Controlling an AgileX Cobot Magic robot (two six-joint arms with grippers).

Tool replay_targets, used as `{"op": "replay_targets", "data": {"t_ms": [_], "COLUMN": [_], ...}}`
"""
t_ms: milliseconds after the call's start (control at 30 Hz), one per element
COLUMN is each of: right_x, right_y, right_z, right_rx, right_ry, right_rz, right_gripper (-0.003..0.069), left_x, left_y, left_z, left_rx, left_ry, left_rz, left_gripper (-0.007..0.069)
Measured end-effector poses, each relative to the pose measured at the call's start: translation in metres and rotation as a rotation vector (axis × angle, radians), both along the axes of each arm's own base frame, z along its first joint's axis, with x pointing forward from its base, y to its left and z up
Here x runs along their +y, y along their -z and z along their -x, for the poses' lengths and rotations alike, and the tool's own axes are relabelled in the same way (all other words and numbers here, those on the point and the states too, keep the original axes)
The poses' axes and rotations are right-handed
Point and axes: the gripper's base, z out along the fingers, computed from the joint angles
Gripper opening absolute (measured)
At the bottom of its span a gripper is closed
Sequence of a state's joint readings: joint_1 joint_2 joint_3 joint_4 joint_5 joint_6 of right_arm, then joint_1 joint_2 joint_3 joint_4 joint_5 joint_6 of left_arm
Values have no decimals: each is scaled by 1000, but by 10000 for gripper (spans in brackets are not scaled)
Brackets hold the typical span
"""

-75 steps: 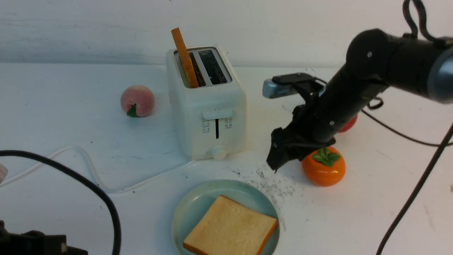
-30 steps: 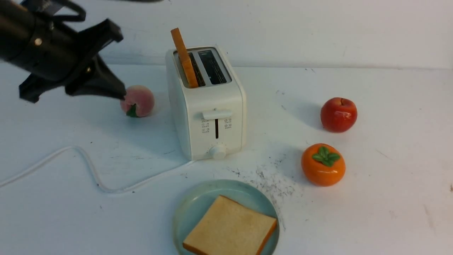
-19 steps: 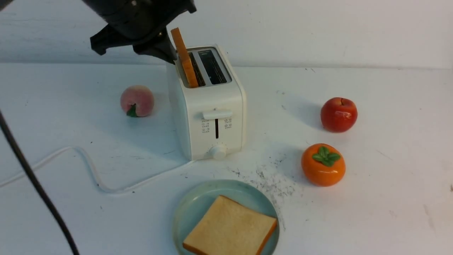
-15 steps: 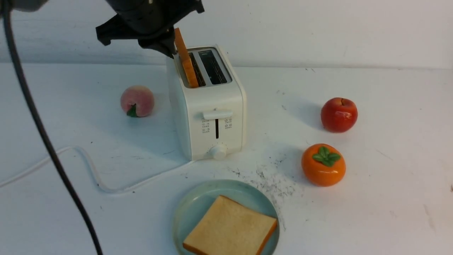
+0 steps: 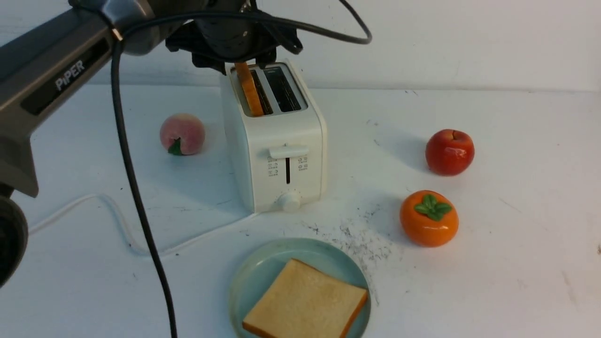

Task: Take toasted bread from bread machine on white table place on plate.
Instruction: 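Reach for a toast slice standing in the toaster with the left gripper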

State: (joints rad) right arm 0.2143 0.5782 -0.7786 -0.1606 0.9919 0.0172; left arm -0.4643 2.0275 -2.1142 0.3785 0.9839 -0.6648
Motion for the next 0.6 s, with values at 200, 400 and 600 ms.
{"op": "replay_targets", "data": {"t_ms": [200,400,600], "right_x": [0,0,1], "right_y": [0,0,0], "right_z": [0,0,0], "right_rx": [-3,-3,0], "right_ry": [0,0,-4], "right_rz": [0,0,-13], "right_gripper": [2,6,12], "left_x": [1,-4,-10], "left_y": [2,8,38], "left_z": [-4,-11,-23], "left_rx": [-23,-48,2], "left_ry": [0,20,23], "left_rz": [-34,-27,-57], "left_gripper": [466,465,465]}}
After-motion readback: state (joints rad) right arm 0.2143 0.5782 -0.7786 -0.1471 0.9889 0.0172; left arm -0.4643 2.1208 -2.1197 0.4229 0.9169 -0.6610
